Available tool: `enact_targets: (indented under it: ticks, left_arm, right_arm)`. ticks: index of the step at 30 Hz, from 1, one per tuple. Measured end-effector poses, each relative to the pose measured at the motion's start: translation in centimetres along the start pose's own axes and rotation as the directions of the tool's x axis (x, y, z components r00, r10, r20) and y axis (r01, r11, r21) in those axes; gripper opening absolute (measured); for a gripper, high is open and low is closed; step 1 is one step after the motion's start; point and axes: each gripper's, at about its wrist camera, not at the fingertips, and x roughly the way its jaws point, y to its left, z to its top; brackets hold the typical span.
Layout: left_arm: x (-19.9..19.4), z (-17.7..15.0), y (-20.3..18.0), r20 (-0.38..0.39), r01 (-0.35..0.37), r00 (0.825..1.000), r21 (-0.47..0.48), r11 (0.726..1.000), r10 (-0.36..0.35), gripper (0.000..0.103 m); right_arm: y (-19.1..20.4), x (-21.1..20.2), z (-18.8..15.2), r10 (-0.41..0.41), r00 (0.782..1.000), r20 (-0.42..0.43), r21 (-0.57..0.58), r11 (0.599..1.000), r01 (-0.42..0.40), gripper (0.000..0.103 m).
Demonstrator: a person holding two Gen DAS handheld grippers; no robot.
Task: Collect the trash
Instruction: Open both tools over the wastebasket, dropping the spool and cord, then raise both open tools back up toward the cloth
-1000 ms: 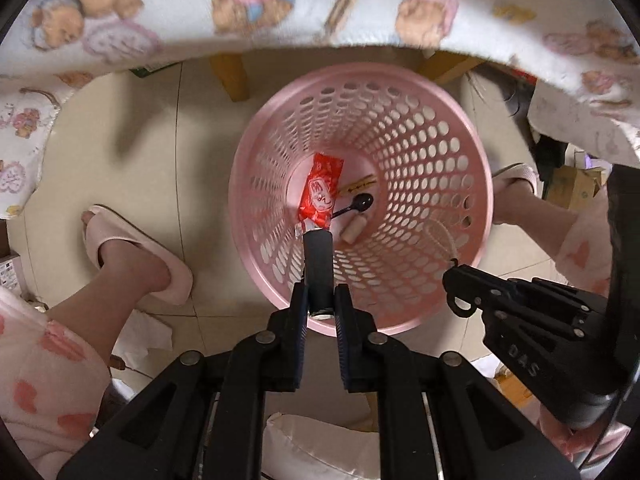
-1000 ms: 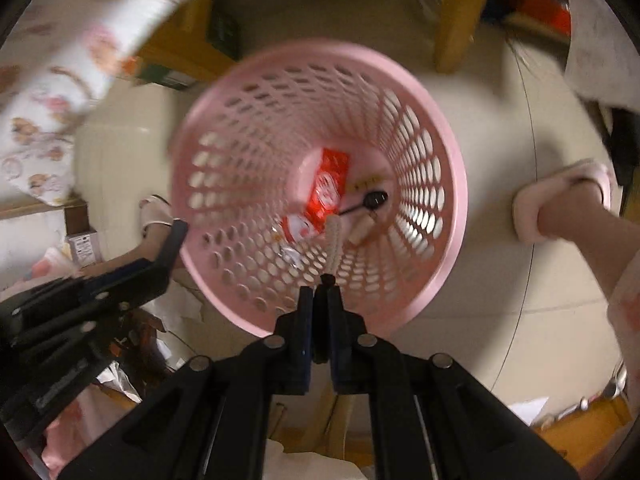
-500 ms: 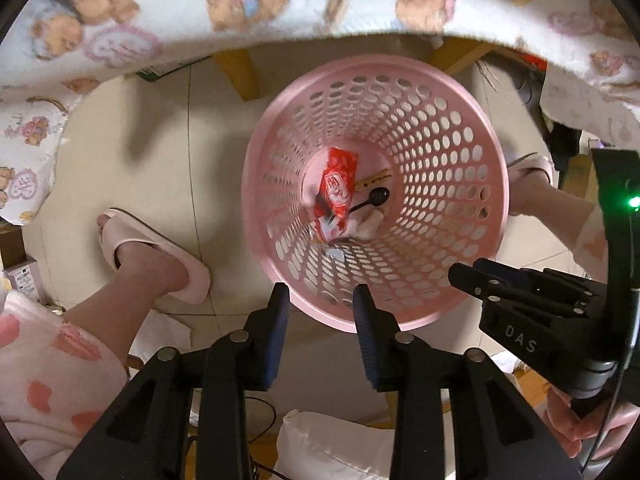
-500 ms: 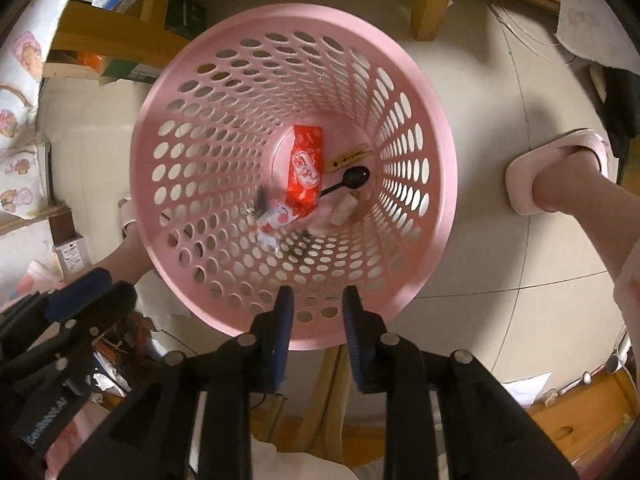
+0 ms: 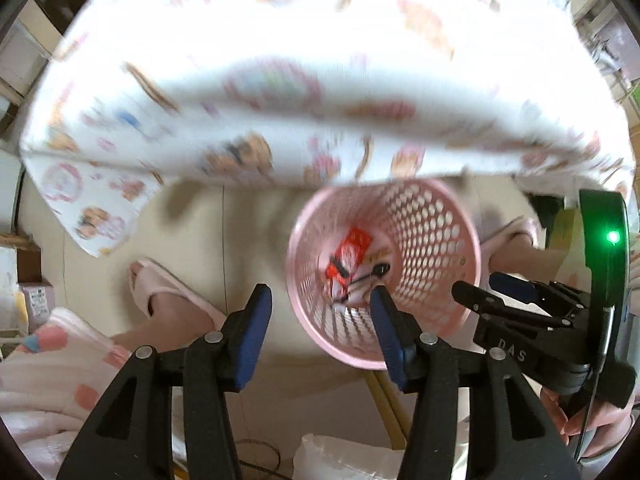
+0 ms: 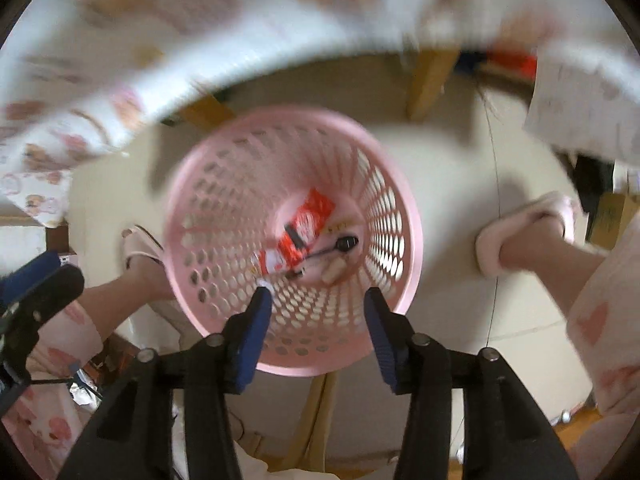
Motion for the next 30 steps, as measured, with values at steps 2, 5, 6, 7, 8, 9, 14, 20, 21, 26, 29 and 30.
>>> enact_targets:
  ticks: [2,5,6,7,8,9,14,20,21,26,29,30]
  left_arm:
    - [-1.6,0.1,0.3,0.069,-0.012,0.998,0.002,1.000,0.012,0.053]
    - [-3.9,0.3,0.6,0.178,-0.031,0.984,0.008,0.999,0.029,0.058]
    - [-4.6,0.4,0.7,0.217,-0.040,0.976,0.006,0.999,0.038,0.062]
    - [-5.3,0.3,0.7,0.252,-0.049,0.966,0.003,0.999,0.047,0.066]
    - [-5.9,0.4,0.8,0.286,-0.060,0.956,-0.001,0.998,0.058,0.067]
    - [-6.5,0.3,0.8,0.318,-0.075,0.945,-0.008,0.997,0.074,0.072]
    - [-8.9,0.4,1.2,0.460,-0.115,0.880,-0.043,0.992,0.122,0.082]
    - [-11.4,0.0,2.1,0.567,-0.075,0.815,-0.102,0.992,0.120,0.093]
    - [-11.7,0.0,2.2,0.579,-0.077,0.805,-0.108,0.991,0.125,0.096]
    - [-12.3,-0.3,2.7,0.595,-0.079,0.793,-0.117,0.990,0.134,0.097]
    - [-12.2,-0.3,2.7,0.598,-0.074,0.790,-0.123,0.990,0.133,0.097]
    - [-12.2,-0.2,2.7,0.598,-0.072,0.791,-0.123,0.990,0.132,0.097]
  right_arm:
    - [0.7,-1.6,-0.1,-0.011,0.998,0.062,-0.033,0.999,0.013,0.050]
    - [1.8,-4.1,-0.4,-0.002,0.988,0.151,-0.080,0.997,0.014,0.056]
    - [2.2,-4.8,-0.5,0.002,0.984,0.180,-0.096,0.995,0.016,0.057]
    - [2.5,-5.6,-0.6,0.002,0.977,0.213,-0.112,0.993,0.022,0.058]
    - [2.7,-6.2,-0.7,0.000,0.972,0.237,-0.122,0.992,0.030,0.060]
    - [3.1,-6.8,-0.7,-0.001,0.963,0.270,-0.135,0.990,0.039,0.062]
    - [4.4,-9.9,-0.9,-0.008,0.900,0.436,-0.178,0.979,0.095,0.074]
    - [5.0,-13.4,-1.6,-0.034,0.803,0.595,-0.180,0.968,0.174,0.089]
    - [5.2,-14.0,-1.7,-0.054,0.787,0.615,-0.170,0.965,0.199,0.092]
    - [4.9,-16.6,-2.1,-0.018,0.730,0.683,-0.152,0.974,0.166,0.102]
    - [4.8,-17.3,-2.1,-0.006,0.716,0.698,-0.141,0.979,0.146,0.102]
    - [4.8,-17.6,-2.1,-0.005,0.712,0.702,-0.141,0.979,0.146,0.102]
